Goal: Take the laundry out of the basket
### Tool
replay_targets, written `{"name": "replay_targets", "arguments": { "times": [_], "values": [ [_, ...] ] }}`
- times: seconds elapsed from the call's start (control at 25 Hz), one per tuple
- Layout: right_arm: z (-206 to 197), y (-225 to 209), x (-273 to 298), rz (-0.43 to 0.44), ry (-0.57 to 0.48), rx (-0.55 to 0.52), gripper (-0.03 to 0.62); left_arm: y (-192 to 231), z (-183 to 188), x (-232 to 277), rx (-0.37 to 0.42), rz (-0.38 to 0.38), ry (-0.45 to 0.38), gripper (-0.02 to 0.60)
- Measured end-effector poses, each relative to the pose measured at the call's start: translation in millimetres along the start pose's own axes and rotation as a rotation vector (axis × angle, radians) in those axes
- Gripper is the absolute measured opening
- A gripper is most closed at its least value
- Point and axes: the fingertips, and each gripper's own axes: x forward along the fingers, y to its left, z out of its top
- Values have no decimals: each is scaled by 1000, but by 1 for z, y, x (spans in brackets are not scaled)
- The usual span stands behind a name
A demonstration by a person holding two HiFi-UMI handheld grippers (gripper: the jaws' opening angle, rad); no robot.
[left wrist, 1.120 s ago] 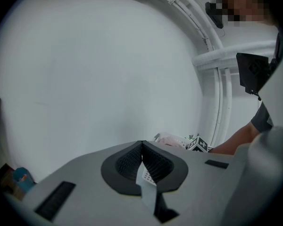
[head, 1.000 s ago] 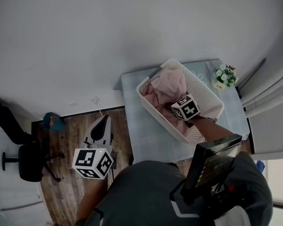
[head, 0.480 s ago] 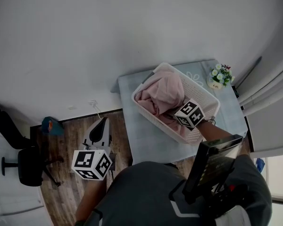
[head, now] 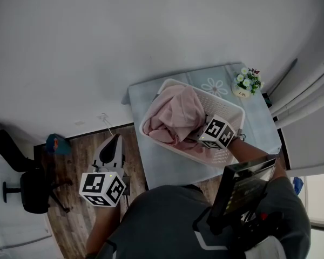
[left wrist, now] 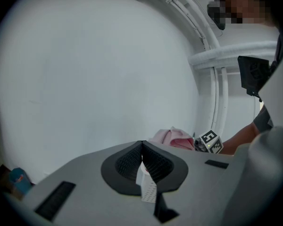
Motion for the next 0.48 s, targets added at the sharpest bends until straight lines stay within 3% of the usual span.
{"name": "replay_targets", "arguments": {
  "times": [0.28,0.48],
  "values": [
    [39,5,-20,-19,-120,-6,288,2,15,-1,17,9,-30,9],
    [68,5,-42,-89,-181,5,288,4,26,-1,20,-9,-53,9]
  ]
}}
